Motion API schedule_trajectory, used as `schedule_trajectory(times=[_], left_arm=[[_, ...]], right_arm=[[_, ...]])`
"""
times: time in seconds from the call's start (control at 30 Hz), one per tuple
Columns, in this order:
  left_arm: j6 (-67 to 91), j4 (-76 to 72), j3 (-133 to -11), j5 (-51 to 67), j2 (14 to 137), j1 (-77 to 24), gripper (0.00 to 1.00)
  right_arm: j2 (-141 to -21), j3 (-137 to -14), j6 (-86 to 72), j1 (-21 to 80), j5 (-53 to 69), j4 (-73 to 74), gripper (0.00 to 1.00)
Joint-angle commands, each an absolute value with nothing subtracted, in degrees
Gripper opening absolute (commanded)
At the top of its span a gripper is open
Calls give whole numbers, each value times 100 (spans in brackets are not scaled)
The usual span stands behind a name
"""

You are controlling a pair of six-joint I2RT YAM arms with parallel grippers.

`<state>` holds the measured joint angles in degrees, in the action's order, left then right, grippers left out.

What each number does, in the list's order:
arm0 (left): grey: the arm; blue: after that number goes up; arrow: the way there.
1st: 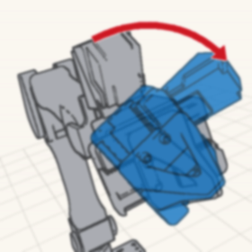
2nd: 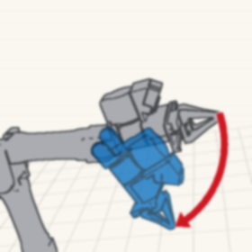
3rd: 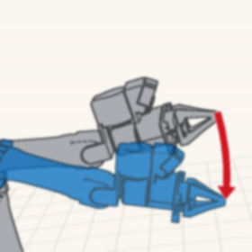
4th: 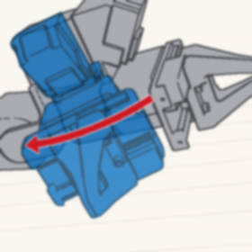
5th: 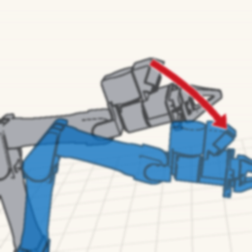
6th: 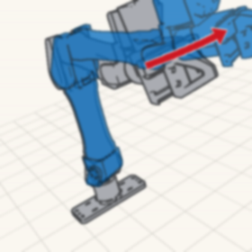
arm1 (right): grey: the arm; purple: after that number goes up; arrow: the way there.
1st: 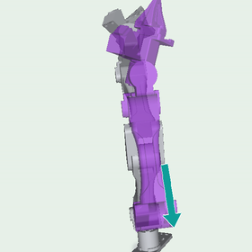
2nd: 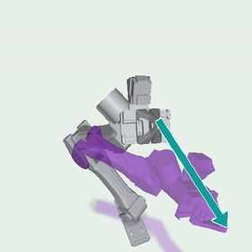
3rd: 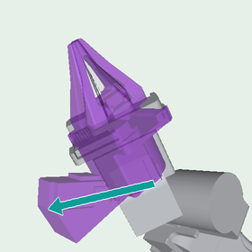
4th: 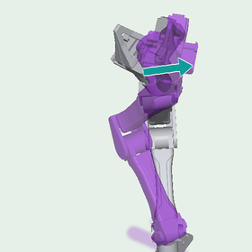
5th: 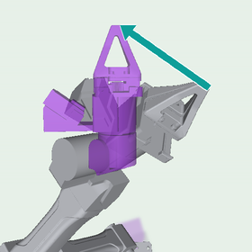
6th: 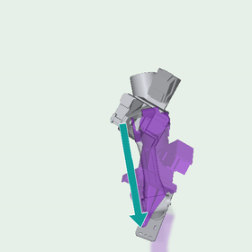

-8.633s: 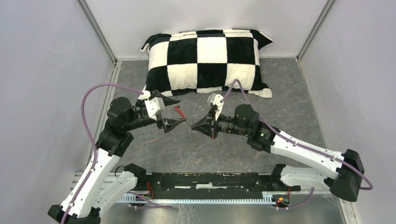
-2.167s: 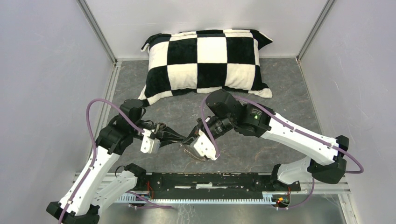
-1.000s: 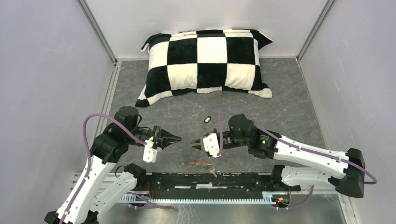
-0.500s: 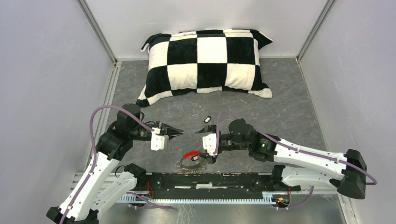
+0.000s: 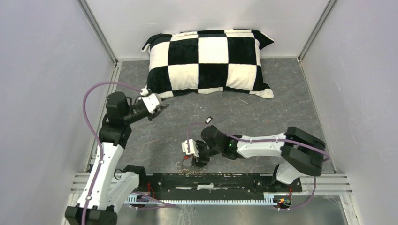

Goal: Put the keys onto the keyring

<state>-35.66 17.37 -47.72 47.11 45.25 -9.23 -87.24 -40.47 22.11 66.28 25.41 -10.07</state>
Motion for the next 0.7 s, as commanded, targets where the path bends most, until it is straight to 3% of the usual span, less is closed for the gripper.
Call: schedule_trajectory(times=[0.0,0.13,0.27,0.4,0.47,0.57,0.67], left_arm=[[-2899,1303,-4845,4945,4728,-174,38],[-3156,1484,-4697,4935,4574,-132,40],[-3350,1859,-4670,5167,4513,-132,58],[-3415,1941,-4679,5220,4436,-129,59],[-3464,1982,-4724,5249,4417,-132,60],[-3578,2082,-4782,5338,4387,-141,74],[-3587,2120,-4807,5418,4363,-149,76]], right_arm=[[-9284,-4684,1454,6658,3260,-1938,69],[-9765,-4951,1018,6665,3670,-1994,59],[-10159,-5315,1089,6658,3836,-1753,55],[-10567,-5631,1191,6662,3929,-1477,49],[-10631,-5614,1247,6663,3918,-1483,48],[-10749,-5690,1319,6659,3902,-1384,50],[-10851,-5774,1387,6638,3889,-1270,50]])
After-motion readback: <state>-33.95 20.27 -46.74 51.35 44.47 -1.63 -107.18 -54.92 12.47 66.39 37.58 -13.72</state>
